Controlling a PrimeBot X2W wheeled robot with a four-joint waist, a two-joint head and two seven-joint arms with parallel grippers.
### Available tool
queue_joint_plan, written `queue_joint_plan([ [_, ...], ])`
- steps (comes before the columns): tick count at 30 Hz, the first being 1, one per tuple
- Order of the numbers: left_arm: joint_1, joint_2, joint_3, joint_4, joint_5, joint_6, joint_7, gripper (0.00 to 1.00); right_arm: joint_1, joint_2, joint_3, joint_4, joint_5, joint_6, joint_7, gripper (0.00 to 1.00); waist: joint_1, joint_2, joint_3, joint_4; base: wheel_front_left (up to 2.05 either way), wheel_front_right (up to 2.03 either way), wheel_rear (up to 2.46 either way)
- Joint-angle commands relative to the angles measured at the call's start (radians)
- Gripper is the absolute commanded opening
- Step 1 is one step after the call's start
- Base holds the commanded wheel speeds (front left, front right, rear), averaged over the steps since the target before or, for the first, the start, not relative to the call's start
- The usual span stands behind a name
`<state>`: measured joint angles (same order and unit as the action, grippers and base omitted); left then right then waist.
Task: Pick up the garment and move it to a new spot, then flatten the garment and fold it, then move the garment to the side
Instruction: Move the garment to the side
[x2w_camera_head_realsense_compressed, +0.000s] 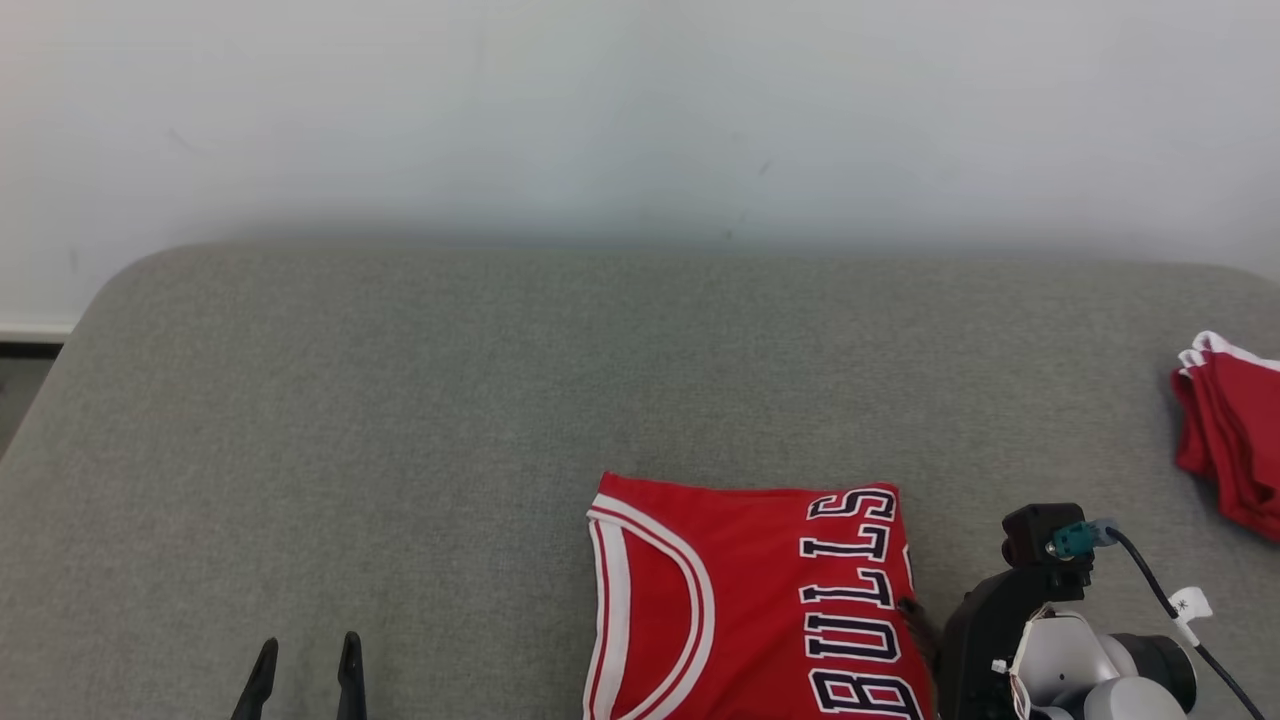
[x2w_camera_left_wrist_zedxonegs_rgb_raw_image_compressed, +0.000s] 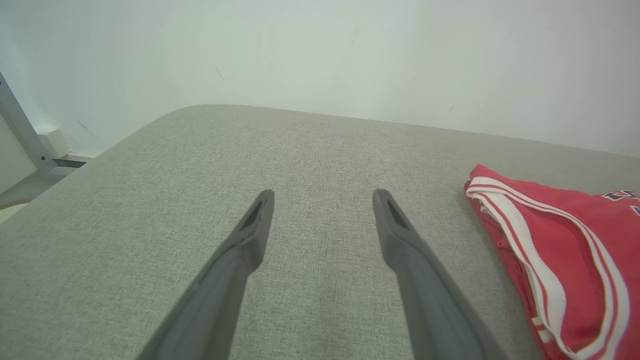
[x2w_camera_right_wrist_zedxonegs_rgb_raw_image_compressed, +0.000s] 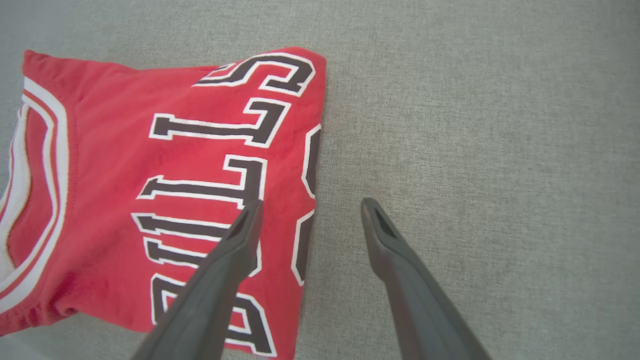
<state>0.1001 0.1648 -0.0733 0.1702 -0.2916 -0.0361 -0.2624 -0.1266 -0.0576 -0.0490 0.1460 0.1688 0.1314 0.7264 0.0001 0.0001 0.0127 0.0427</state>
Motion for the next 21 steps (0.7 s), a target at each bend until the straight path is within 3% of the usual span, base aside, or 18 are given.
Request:
queue_joint_plan([
  [1,-0.011,-0.006,-0.001,-0.008,0.006,-0.001,-0.004,1.00,-0.014,0.004,-0.008,0.012,-0.006,-0.002,0.003,1.00,-0.0001,-0.0001,0.041,0.037,0.00,0.00,0.00],
  [6,-0.032,-0.017,-0.003,-0.015,0.013,-0.006,-0.004,1.00,-0.042,0.007,-0.034,0.059,-0.039,-0.002,0.020,1.00,-0.0001,-0.0001,0.079,0.068,0.00,0.00,0.00],
  [13,-0.052,-0.026,-0.001,-0.007,0.021,-0.014,-0.004,1.00,-0.065,0.010,0.008,0.156,0.009,0.000,0.033,1.00,-0.0001,-0.0001,0.098,0.083,0.00,0.00,0.00],
  [14,-0.056,-0.026,0.000,-0.008,0.022,-0.014,-0.004,1.00,-0.066,0.011,0.015,0.167,0.018,0.000,0.039,0.77,-0.0001,-0.0001,0.098,0.082,0.00,0.00,0.00],
  [15,-0.059,-0.028,0.001,-0.010,0.025,-0.015,-0.004,1.00,-0.067,0.012,0.024,0.170,0.020,0.000,0.037,0.35,-0.0001,-0.0001,0.098,0.081,0.00,0.00,0.00],
  [17,-0.065,-0.030,0.004,-0.019,0.025,-0.016,-0.004,1.00,-0.071,0.014,0.043,0.168,0.005,0.000,0.028,0.00,-0.0001,-0.0001,0.098,0.076,0.00,0.00,0.00],
  [21,-0.068,-0.037,0.012,-0.048,0.019,-0.024,-0.004,1.00,-0.099,0.004,0.054,0.130,-0.029,0.000,-0.002,0.00,-0.0001,-0.0001,0.101,0.054,0.00,0.00,0.00],
])
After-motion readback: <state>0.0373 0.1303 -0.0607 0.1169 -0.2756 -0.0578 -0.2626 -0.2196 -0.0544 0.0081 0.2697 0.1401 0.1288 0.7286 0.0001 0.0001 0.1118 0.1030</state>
